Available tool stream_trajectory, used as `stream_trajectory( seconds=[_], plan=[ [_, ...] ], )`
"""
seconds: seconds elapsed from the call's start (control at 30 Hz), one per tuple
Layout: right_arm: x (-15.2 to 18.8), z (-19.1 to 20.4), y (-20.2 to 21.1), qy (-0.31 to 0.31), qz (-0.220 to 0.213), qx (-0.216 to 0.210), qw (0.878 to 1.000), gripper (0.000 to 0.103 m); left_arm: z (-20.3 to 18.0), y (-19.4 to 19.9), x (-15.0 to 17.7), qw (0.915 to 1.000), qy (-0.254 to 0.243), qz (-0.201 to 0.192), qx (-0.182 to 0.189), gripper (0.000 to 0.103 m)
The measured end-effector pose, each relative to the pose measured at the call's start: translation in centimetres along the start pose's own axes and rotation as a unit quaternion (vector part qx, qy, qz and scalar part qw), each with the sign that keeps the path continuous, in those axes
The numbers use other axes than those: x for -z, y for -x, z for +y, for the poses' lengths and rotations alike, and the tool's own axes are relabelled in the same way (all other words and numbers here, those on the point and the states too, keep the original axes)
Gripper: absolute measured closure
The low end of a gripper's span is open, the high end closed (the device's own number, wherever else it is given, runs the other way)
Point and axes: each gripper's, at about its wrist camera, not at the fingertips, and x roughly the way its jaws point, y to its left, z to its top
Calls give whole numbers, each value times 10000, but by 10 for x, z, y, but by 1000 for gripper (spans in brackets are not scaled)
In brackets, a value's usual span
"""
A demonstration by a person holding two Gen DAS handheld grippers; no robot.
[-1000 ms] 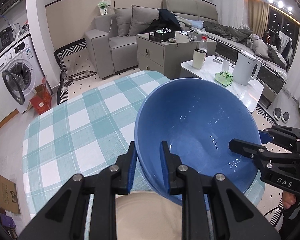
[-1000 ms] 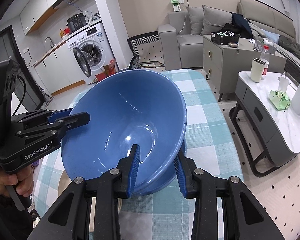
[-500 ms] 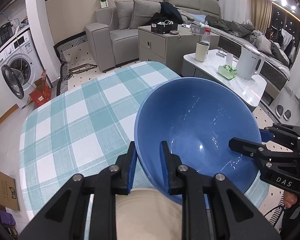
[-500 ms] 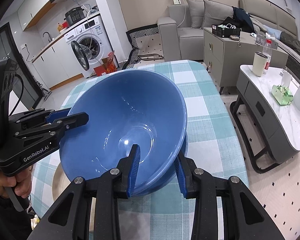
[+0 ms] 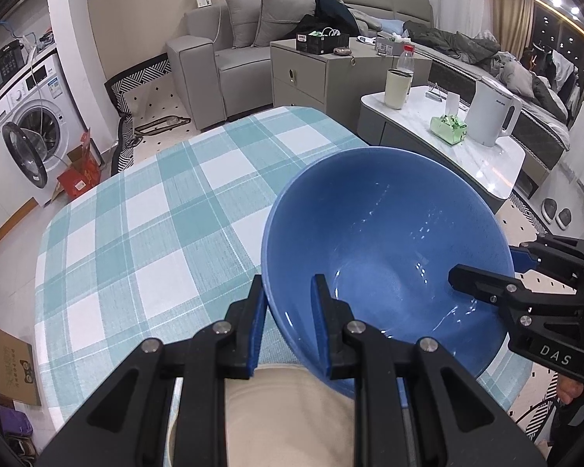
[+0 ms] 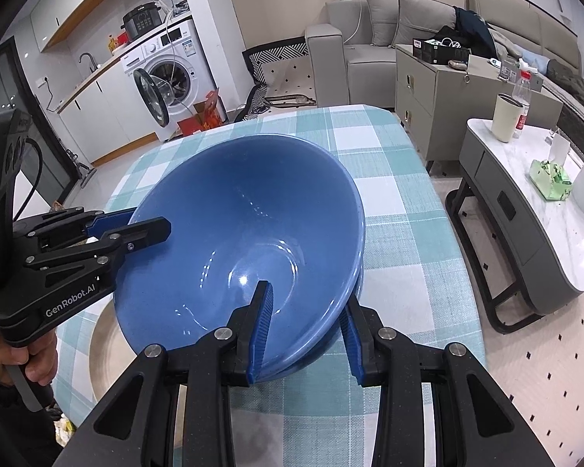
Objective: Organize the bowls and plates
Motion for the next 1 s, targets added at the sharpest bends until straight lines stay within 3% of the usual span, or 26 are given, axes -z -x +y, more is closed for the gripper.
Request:
stream_trajectory(
  seconds=[1.0],
  plan=[
    [3,18,-16,411,103,628,9971,68,-3,-17,10,9997,-112,171,-98,82]
  ],
)
